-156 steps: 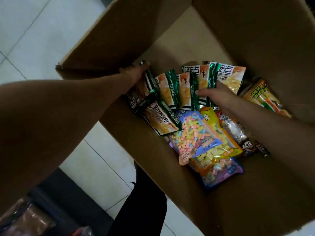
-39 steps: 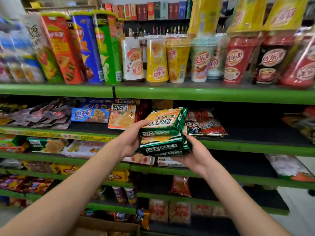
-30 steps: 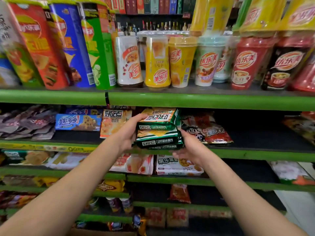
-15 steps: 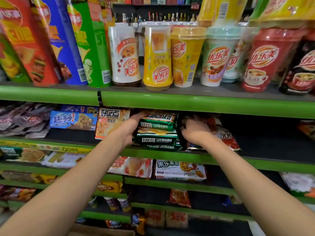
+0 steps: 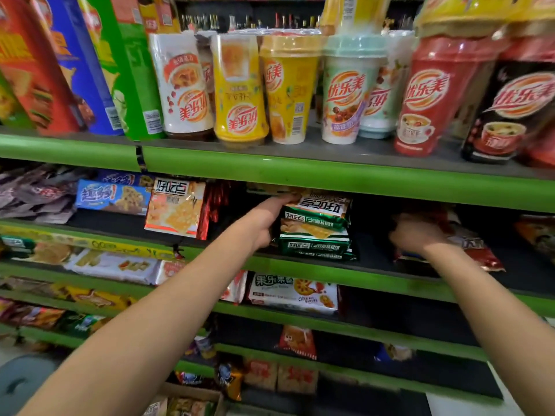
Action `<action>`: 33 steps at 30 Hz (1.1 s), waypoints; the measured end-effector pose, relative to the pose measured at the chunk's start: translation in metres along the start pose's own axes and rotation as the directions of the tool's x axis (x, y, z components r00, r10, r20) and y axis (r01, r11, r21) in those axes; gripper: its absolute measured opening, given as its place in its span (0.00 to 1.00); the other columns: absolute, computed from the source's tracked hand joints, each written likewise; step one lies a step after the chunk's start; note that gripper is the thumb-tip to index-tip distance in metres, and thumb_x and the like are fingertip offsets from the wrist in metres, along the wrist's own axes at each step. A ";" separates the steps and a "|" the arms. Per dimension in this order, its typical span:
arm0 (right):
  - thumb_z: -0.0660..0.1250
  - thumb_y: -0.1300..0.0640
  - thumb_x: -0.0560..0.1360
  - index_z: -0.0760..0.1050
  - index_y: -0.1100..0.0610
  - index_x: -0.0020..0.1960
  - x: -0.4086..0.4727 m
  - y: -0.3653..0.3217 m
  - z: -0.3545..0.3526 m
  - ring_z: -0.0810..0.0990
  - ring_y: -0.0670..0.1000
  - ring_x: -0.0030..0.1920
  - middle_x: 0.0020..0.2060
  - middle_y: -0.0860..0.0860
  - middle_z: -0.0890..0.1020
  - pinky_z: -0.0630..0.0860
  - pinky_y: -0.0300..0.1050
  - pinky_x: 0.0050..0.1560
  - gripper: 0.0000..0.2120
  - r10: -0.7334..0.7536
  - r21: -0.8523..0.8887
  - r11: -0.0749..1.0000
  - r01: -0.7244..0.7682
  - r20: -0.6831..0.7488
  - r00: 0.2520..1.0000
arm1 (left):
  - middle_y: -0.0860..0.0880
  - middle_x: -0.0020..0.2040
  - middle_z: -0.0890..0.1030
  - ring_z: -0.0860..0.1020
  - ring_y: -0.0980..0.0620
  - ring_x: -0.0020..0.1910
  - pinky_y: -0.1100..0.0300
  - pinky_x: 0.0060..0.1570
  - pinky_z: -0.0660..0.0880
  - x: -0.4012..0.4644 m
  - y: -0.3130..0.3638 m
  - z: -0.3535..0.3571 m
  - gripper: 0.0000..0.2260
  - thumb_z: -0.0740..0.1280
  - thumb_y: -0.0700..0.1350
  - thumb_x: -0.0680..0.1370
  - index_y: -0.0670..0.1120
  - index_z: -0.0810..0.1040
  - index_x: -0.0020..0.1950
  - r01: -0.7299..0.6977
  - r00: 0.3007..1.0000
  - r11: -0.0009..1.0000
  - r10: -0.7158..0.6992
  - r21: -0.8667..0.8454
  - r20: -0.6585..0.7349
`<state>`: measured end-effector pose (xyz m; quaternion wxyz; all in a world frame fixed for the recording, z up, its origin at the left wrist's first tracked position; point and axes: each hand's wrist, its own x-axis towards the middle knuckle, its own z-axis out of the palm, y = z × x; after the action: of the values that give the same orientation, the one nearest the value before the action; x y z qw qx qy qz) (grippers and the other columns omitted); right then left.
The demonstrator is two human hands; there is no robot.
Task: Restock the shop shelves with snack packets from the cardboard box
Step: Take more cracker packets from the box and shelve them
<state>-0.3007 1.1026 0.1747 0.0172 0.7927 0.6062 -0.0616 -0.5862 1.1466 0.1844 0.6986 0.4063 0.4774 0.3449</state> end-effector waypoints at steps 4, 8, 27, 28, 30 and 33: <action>0.61 0.60 0.77 0.74 0.58 0.68 -0.005 0.010 -0.004 0.76 0.62 0.63 0.65 0.63 0.76 0.72 0.48 0.57 0.20 0.089 0.333 0.942 -0.033 -0.154 0.984 | 0.44 0.34 0.85 0.84 0.48 0.28 0.57 0.26 0.79 0.002 -0.004 0.040 0.09 0.66 0.48 0.79 0.45 0.81 0.43 0.034 0.998 0.999 -0.033 -0.027 0.049; 0.60 0.51 0.82 0.69 0.59 0.72 -0.017 -0.012 -0.010 0.70 0.62 0.70 0.72 0.61 0.70 0.67 0.48 0.67 0.22 0.295 0.827 0.556 -0.085 -0.101 0.950 | 0.43 0.39 0.86 0.85 0.46 0.34 0.54 0.39 0.83 0.005 -0.008 0.062 0.10 0.66 0.49 0.79 0.45 0.81 0.45 0.035 0.994 0.995 -0.026 -0.089 0.102; 0.73 0.43 0.70 0.81 0.56 0.56 -0.077 -0.032 -0.005 0.78 0.45 0.43 0.48 0.50 0.82 0.69 0.41 0.40 0.21 0.273 0.862 0.491 0.129 -0.293 0.916 | 0.44 0.55 0.85 0.83 0.44 0.55 0.52 0.54 0.79 0.007 -0.022 0.072 0.21 0.61 0.59 0.80 0.46 0.80 0.62 -0.237 0.971 0.964 0.232 -0.124 -0.052; 0.73 0.43 0.70 0.81 0.57 0.56 -0.081 -0.037 -0.006 0.78 0.44 0.45 0.49 0.50 0.83 0.69 0.40 0.42 0.21 0.241 0.857 0.493 0.149 -0.299 0.923 | 0.46 0.57 0.84 0.82 0.46 0.57 0.53 0.54 0.78 0.007 -0.019 0.066 0.21 0.62 0.58 0.79 0.46 0.79 0.64 -0.276 0.961 0.954 0.270 -0.118 -0.068; 0.72 0.43 0.71 0.82 0.56 0.57 -0.092 -0.049 -0.004 0.79 0.44 0.48 0.51 0.48 0.83 0.70 0.39 0.45 0.21 0.153 0.841 0.504 0.197 -0.311 0.938 | 0.46 0.58 0.84 0.81 0.46 0.58 0.52 0.58 0.76 0.007 -0.016 0.052 0.21 0.67 0.55 0.77 0.46 0.77 0.67 -0.306 0.951 0.943 0.294 -0.129 -0.098; 0.71 0.45 0.72 0.82 0.53 0.58 -0.108 -0.073 0.003 0.77 0.46 0.55 0.55 0.47 0.80 0.69 0.42 0.55 0.19 0.012 0.787 0.555 0.271 -0.333 0.943 | 0.45 0.54 0.84 0.82 0.48 0.52 0.50 0.57 0.78 0.001 -0.012 0.029 0.20 0.69 0.45 0.77 0.43 0.73 0.68 -0.342 0.933 0.919 0.309 -0.194 -0.184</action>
<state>-0.3990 1.0179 0.1880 -0.4510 0.6606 0.5596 -0.2169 -0.5574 1.1359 0.1794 0.6346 0.3721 0.4124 0.5373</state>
